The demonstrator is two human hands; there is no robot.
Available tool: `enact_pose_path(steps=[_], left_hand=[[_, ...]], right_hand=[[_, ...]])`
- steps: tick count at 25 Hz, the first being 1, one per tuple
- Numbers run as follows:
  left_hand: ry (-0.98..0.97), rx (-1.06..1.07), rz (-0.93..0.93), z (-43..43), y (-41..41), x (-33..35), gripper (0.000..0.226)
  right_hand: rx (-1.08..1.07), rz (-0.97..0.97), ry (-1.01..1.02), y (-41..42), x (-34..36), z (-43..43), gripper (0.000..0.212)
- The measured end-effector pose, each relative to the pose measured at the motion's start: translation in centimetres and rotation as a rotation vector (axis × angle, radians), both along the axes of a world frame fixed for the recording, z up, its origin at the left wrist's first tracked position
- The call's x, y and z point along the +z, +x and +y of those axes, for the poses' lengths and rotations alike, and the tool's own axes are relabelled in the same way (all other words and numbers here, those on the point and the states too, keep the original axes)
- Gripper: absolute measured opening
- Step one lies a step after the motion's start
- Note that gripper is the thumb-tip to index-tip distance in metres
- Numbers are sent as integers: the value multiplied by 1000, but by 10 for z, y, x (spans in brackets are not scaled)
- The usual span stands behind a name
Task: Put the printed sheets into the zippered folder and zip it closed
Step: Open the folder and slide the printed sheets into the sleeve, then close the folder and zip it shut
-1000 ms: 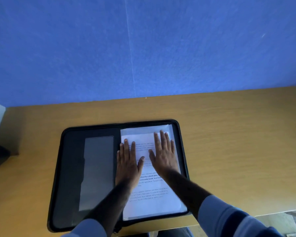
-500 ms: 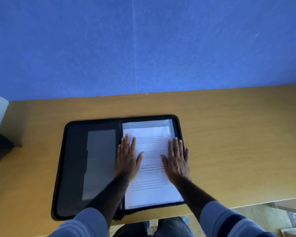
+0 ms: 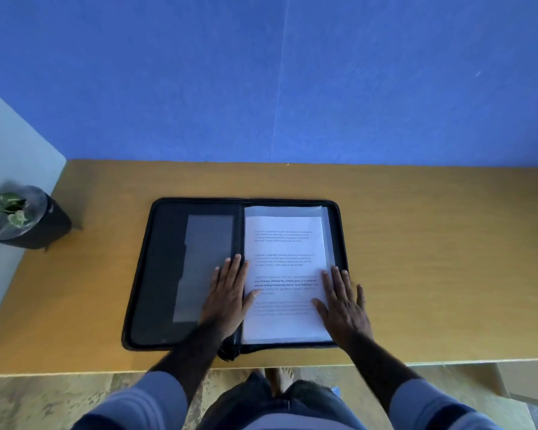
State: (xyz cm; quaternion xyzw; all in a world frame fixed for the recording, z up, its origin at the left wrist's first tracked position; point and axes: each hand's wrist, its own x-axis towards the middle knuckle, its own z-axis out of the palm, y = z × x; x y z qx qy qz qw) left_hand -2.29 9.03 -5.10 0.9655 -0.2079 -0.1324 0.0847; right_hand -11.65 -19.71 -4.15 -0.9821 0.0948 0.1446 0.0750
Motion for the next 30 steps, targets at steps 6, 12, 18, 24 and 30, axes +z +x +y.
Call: enact_pose_path(steps=[6, 12, 18, 24, 30], left_hand=[[98, 224, 26, 60, -30, 11, 79], [154, 480, 83, 117, -28, 31, 78], [13, 675, 13, 132, 0, 49, 55], [67, 735, 26, 168, 29, 59, 29], [-295, 763, 148, 193, 47, 59, 14]], right_hand=[[26, -56, 14, -2, -3, -6, 73], [-109, 23, 125, -2, 4, -6, 71], [-194, 3, 123, 1, 29, 9, 73], [-160, -3, 158, 18, 45, 91, 74], [-130, -38, 265, 44, 51, 187, 70]])
